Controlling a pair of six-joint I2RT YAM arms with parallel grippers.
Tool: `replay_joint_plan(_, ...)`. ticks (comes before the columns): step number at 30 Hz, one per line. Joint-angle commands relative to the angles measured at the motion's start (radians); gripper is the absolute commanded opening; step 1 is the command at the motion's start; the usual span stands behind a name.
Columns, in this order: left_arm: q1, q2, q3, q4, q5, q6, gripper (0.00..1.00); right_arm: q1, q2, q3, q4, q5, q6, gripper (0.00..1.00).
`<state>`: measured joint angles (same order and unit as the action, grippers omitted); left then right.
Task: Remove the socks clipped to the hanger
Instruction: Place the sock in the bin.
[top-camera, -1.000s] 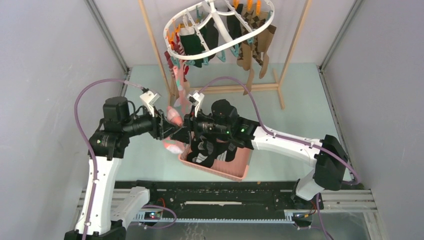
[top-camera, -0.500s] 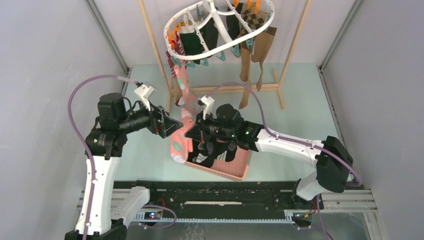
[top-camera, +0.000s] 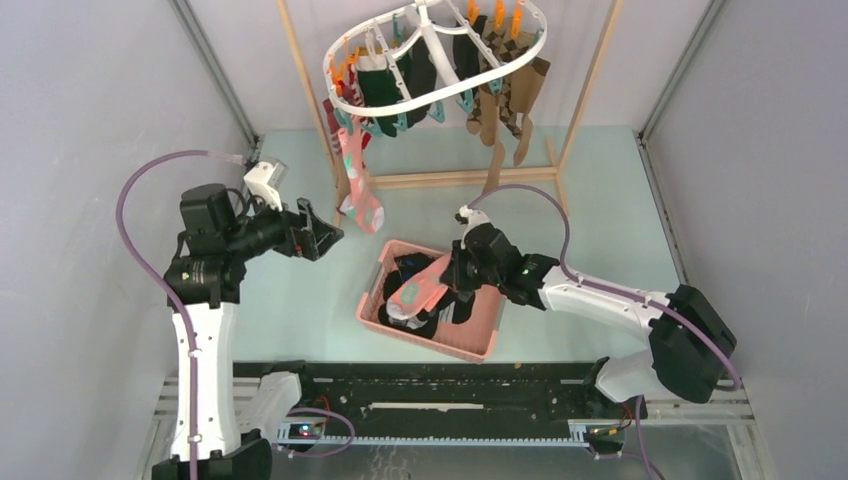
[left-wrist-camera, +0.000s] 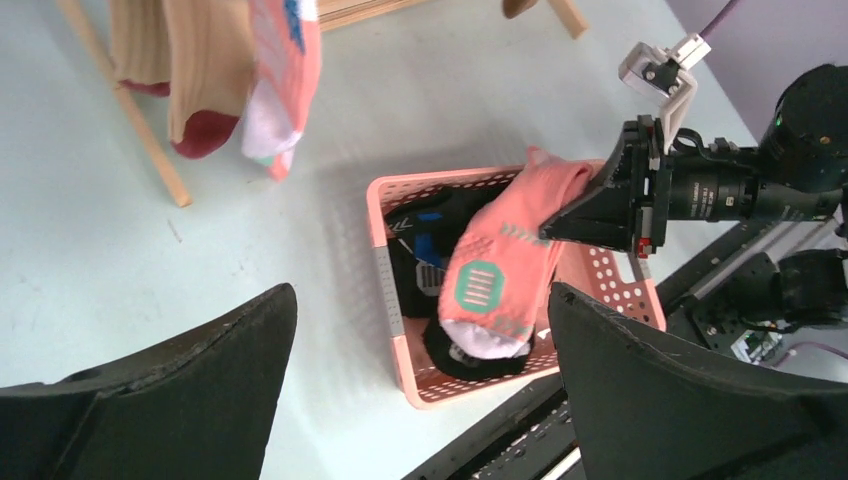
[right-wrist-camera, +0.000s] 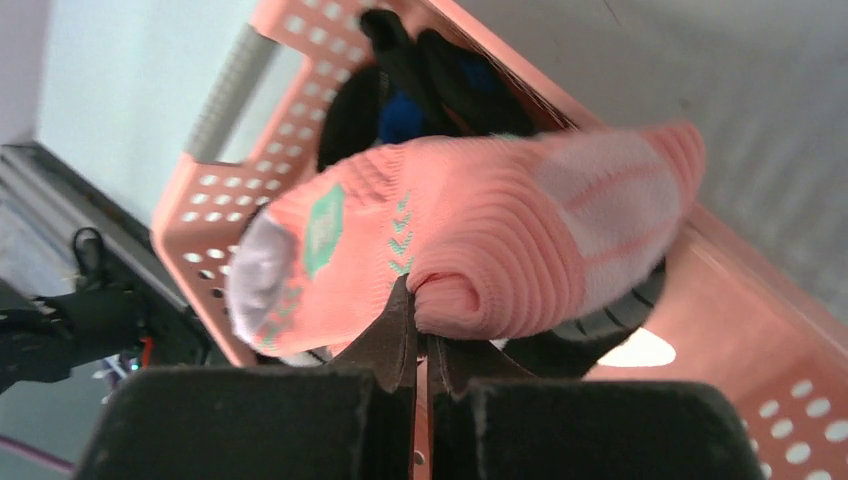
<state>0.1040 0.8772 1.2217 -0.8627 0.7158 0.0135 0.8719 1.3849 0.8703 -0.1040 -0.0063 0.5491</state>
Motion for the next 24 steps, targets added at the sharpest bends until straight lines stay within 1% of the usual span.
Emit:
replay_joint_plan(1,0.023,-0.004,0.003,-0.014,-0.051,0.071,1.0,0.0,0.049,-0.003,-0.152,0.076,0.065,0.0)
replay_joint_plan(5,0.026,-0.009,-0.017,-0.018,-0.068,0.095,1.0,-0.011,0.12,0.002,-0.268,0.158,0.084,0.0)
replay_joint_plan(8,0.027,-0.009,-0.021,-0.018,-0.072,0.104,1.0,-0.053,0.131,0.002,-0.306,0.226,0.054,0.0)
replay_joint_plan(11,0.026,-0.008,-0.022,-0.016,-0.073,0.105,1.0,-0.148,0.129,0.023,-0.329,0.252,-0.005,0.0)
replay_joint_plan(14,0.027,-0.012,-0.026,-0.016,-0.074,0.111,1.0,-0.186,0.133,0.072,-0.345,0.31,-0.091,0.0)
replay_joint_plan(17,0.027,-0.019,-0.034,-0.017,-0.071,0.116,1.0,-0.188,0.159,0.141,-0.352,0.363,-0.197,0.0)
replay_joint_plan(20,0.027,-0.022,-0.041,-0.022,-0.067,0.121,1.0,-0.179,0.176,0.21,-0.375,0.33,-0.267,0.0)
replay_joint_plan(22,0.027,-0.024,-0.048,-0.023,-0.067,0.127,1.0,-0.148,0.168,0.21,-0.383,0.321,-0.273,0.04)
replay_joint_plan(24,0.029,-0.026,-0.058,-0.022,-0.067,0.129,1.0,-0.107,0.167,0.203,-0.418,0.337,-0.259,0.12)
